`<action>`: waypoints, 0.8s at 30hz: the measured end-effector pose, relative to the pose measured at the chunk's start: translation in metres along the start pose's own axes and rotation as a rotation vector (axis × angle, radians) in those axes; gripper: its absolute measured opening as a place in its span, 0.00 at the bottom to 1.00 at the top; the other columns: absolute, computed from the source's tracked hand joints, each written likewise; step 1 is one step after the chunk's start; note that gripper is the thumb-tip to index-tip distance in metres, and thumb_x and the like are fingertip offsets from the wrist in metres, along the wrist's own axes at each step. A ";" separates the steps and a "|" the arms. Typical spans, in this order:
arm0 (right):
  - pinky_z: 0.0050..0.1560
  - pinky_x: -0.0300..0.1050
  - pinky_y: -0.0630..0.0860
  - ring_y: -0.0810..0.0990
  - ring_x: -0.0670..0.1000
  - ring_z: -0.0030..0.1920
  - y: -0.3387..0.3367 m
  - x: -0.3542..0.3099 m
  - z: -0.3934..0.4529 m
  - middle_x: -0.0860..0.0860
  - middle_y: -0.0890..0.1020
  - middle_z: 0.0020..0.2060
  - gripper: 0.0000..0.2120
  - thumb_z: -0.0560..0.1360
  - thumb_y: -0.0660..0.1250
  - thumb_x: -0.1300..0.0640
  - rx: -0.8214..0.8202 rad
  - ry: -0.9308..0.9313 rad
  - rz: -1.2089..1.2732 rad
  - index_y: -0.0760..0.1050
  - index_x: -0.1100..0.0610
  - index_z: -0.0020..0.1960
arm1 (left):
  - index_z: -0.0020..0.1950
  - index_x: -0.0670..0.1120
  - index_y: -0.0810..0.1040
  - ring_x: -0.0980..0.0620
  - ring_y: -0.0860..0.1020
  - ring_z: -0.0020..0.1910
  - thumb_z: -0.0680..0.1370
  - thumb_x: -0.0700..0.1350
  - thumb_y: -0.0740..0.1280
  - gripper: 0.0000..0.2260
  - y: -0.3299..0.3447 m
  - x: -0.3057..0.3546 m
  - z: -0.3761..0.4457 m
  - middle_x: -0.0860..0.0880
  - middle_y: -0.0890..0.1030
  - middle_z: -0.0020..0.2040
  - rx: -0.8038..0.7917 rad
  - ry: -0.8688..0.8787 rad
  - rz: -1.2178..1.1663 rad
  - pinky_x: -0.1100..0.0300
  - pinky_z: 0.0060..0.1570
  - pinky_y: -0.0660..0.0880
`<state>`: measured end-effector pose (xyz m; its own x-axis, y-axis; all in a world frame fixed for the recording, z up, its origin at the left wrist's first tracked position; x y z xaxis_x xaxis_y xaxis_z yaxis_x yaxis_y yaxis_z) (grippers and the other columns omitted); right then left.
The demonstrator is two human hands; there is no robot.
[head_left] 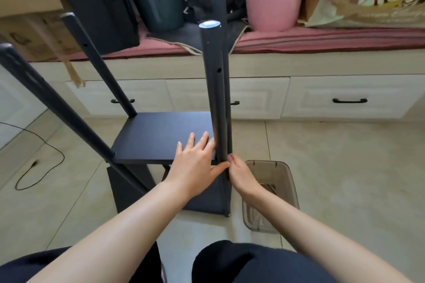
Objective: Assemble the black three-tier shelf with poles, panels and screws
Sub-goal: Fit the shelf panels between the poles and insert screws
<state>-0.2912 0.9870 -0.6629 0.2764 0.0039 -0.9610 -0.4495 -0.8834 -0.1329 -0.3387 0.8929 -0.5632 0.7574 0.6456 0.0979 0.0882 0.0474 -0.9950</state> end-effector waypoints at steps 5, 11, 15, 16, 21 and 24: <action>0.45 0.42 0.74 0.76 0.56 0.47 0.006 -0.032 0.014 0.67 0.77 0.50 0.16 0.85 0.50 0.56 0.077 -0.120 0.003 0.70 0.68 0.56 | 0.78 0.56 0.62 0.40 0.55 0.80 0.81 0.66 0.56 0.28 -0.022 -0.017 0.011 0.51 0.62 0.80 0.021 -0.023 -0.068 0.35 0.75 0.57; 0.30 0.29 0.69 0.72 0.37 0.28 0.043 -0.095 0.017 0.52 0.71 0.34 0.13 0.85 0.50 0.59 0.043 -0.315 0.046 0.65 0.61 0.45 | 0.72 0.56 0.73 0.42 0.62 0.78 0.80 0.61 0.64 0.22 -0.066 -0.065 -0.004 0.55 0.77 0.69 0.153 -0.119 -0.367 0.36 0.73 0.62; 0.32 0.41 0.71 0.72 0.46 0.31 0.086 -0.123 0.018 0.52 0.71 0.32 0.12 0.86 0.49 0.57 -0.061 -0.392 0.050 0.64 0.59 0.45 | 0.68 0.54 0.77 0.59 0.80 0.60 0.77 0.61 0.67 0.22 -0.084 -0.111 -0.022 0.57 0.84 0.55 0.246 -0.125 -0.489 0.49 0.69 0.72; 0.33 0.45 0.71 0.73 0.49 0.32 0.095 -0.128 0.018 0.52 0.72 0.32 0.12 0.86 0.50 0.56 -0.074 -0.407 0.038 0.64 0.59 0.45 | 0.70 0.54 0.75 0.62 0.80 0.57 0.76 0.63 0.66 0.25 -0.086 -0.122 -0.025 0.57 0.85 0.55 0.245 -0.125 -0.505 0.55 0.67 0.73; 0.36 0.42 0.75 0.76 0.50 0.36 0.134 -0.148 0.026 0.55 0.75 0.38 0.12 0.86 0.50 0.54 -0.139 -0.434 0.000 0.65 0.61 0.50 | 0.69 0.53 0.77 0.71 0.78 0.48 0.72 0.69 0.62 0.31 -0.094 -0.165 -0.036 0.56 0.84 0.53 0.270 -0.161 -0.588 0.74 0.50 0.71; 0.33 0.35 0.74 0.77 0.48 0.36 0.151 -0.160 0.032 0.54 0.75 0.38 0.12 0.86 0.49 0.53 -0.149 -0.453 -0.040 0.65 0.59 0.50 | 0.66 0.54 0.79 0.74 0.76 0.47 0.77 0.64 0.66 0.22 -0.098 -0.186 -0.043 0.55 0.85 0.48 0.319 -0.226 -0.607 0.75 0.45 0.67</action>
<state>-0.4301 0.8681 -0.5371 -0.1222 0.2146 -0.9690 -0.3106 -0.9356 -0.1680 -0.4606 0.7353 -0.4831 0.4796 0.5745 0.6633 0.2317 0.6461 -0.7272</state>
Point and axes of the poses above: each hand's wrist, its own z-axis towards the middle knuckle, its own y-axis out of the palm, x = y × z, the point moved 9 cm from there along z, towards the middle knuckle
